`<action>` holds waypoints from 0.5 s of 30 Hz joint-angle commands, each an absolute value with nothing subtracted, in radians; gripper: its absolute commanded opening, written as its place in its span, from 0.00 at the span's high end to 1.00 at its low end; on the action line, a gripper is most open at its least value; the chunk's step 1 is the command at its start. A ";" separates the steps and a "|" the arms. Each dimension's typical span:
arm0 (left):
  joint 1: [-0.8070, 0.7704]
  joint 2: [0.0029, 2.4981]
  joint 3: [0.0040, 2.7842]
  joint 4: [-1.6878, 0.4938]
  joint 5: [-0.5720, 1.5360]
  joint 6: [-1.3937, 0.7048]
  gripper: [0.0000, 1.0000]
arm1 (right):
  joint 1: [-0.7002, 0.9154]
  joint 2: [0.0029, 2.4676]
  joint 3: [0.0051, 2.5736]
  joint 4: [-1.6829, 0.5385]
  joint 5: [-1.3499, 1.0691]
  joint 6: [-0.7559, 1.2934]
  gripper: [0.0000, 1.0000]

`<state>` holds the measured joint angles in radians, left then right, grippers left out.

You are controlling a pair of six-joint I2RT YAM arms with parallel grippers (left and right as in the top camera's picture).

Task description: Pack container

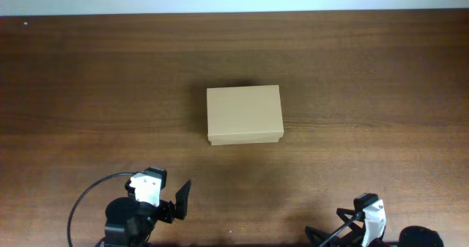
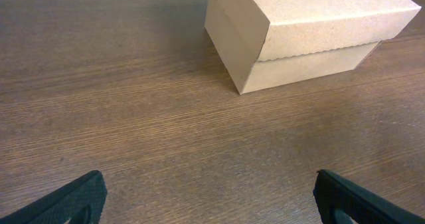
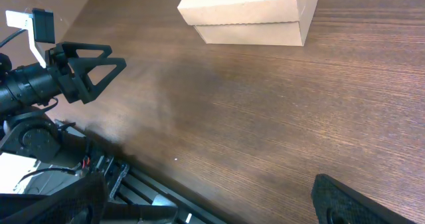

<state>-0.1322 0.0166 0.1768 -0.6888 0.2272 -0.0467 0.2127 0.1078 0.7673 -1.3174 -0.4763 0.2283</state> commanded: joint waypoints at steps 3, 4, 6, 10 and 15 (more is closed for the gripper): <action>-0.127 0.005 0.171 -0.687 0.220 -0.052 0.01 | 0.209 0.102 0.766 -1.300 -0.458 0.221 0.01; -0.127 0.005 0.171 -0.687 0.220 -0.052 0.01 | 0.209 0.102 0.761 -1.271 -0.455 0.216 0.01; -0.127 0.005 0.171 -0.687 0.220 -0.052 0.01 | 0.209 0.102 0.735 -1.172 -0.456 0.186 0.01; -0.127 0.005 0.171 -0.687 0.220 -0.052 0.01 | 0.209 0.099 0.624 -0.961 -0.455 0.060 0.01; -0.127 0.005 0.171 -0.687 0.220 -0.052 0.01 | 0.209 0.057 0.469 -0.800 -0.416 -0.001 0.01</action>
<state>-0.1322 0.0154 0.1764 -0.6895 0.2272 -0.0467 0.2127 0.0910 0.5289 -0.8360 -0.4580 0.0643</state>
